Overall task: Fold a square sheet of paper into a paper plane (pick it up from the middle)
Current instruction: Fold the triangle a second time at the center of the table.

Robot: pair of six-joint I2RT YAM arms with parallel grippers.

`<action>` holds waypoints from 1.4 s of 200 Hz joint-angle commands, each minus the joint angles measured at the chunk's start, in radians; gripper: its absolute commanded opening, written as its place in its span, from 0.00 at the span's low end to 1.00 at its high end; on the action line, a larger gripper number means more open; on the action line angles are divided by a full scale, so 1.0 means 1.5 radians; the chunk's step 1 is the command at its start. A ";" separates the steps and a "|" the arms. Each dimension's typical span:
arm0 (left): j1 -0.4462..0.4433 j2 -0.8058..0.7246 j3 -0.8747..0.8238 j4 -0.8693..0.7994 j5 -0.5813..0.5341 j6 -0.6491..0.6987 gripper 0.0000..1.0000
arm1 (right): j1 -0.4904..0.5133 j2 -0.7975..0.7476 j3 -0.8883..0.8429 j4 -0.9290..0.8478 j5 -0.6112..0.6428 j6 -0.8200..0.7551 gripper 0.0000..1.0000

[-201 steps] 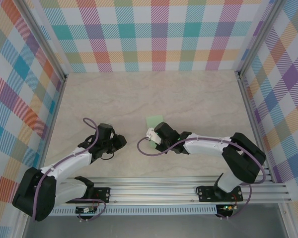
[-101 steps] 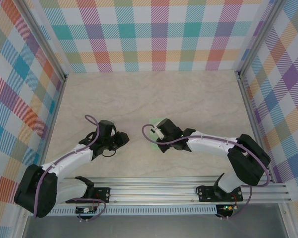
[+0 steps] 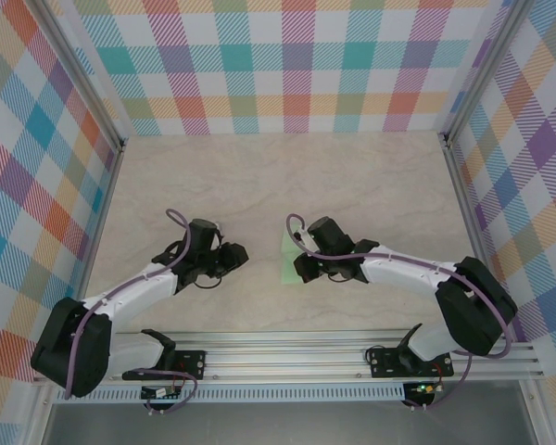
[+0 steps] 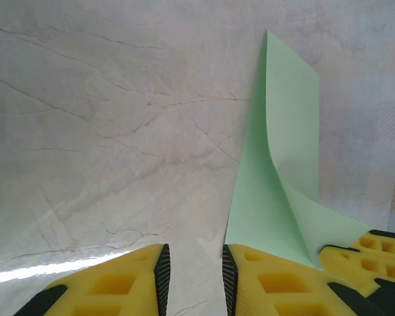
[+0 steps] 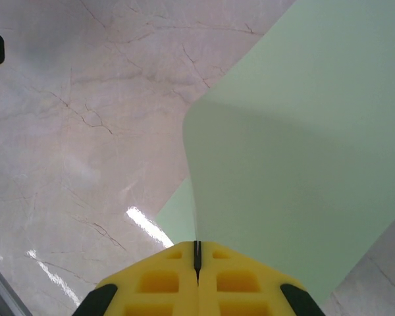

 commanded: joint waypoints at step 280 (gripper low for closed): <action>-0.206 0.285 0.203 0.110 -0.029 -0.007 0.26 | -0.189 0.042 -0.128 0.160 -0.300 0.082 0.02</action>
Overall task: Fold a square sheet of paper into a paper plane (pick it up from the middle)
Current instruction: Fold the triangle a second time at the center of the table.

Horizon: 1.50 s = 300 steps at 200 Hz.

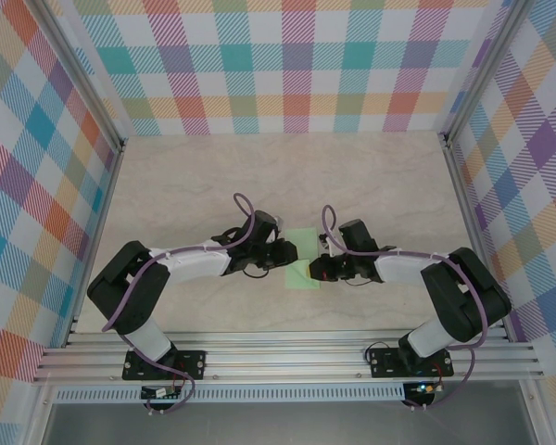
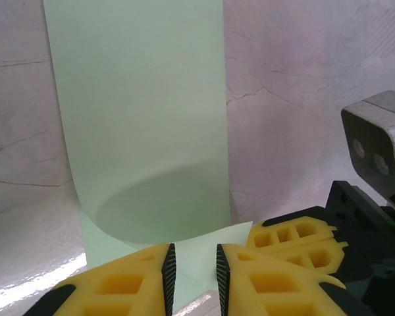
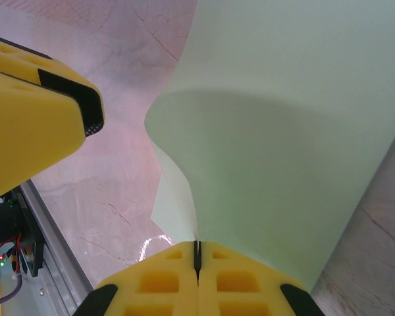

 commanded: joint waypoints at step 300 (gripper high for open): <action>-0.021 0.051 0.019 0.064 -0.022 -0.026 0.27 | -0.048 0.001 0.026 -0.062 -0.019 -0.024 0.03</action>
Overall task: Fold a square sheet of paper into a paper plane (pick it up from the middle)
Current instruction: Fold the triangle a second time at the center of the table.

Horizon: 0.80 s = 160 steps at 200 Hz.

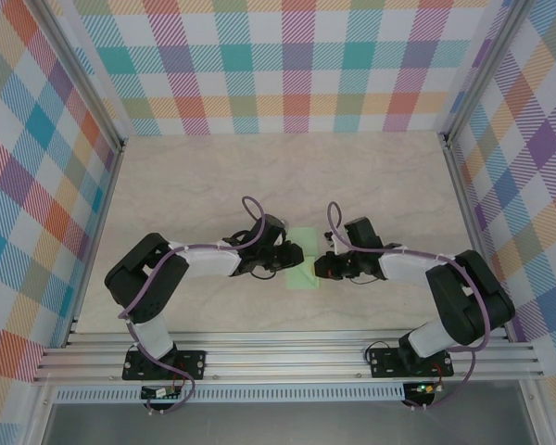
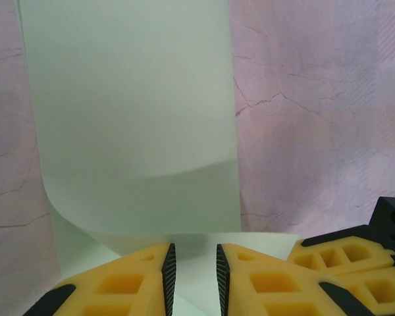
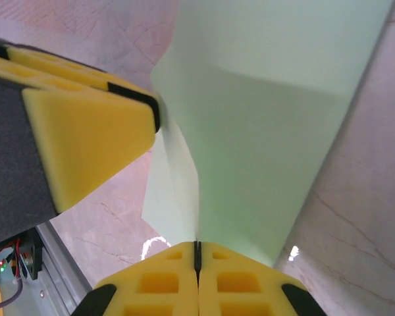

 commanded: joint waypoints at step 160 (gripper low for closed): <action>-0.014 -0.017 0.018 0.009 -0.003 0.003 0.30 | -0.043 0.077 0.064 -0.062 -0.058 -0.074 0.05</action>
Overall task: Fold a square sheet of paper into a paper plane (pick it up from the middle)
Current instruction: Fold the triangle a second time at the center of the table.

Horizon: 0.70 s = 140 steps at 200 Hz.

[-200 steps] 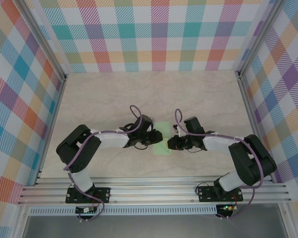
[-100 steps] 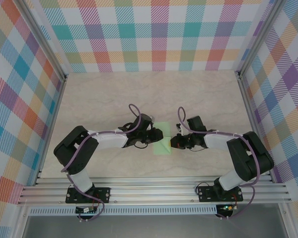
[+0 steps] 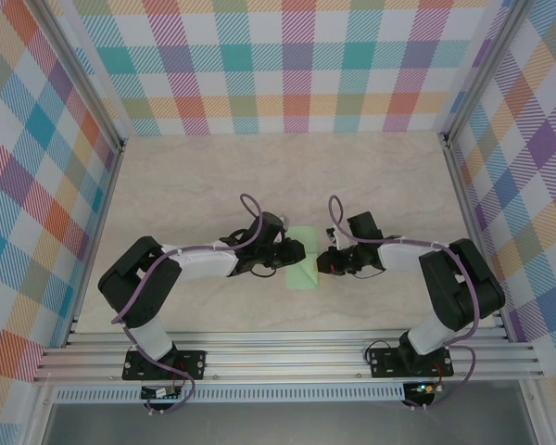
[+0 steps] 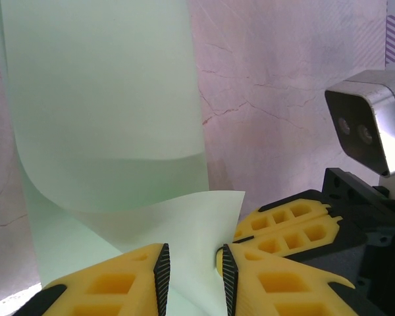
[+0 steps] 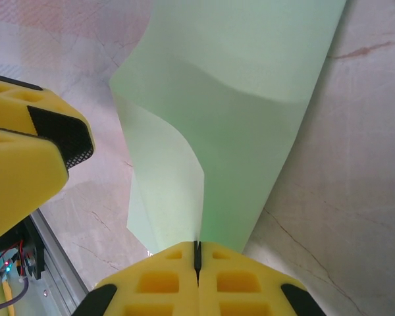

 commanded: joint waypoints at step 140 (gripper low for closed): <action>-0.012 0.016 0.031 -0.008 -0.002 0.002 0.29 | -0.007 0.052 0.051 -0.062 -0.006 -0.042 0.07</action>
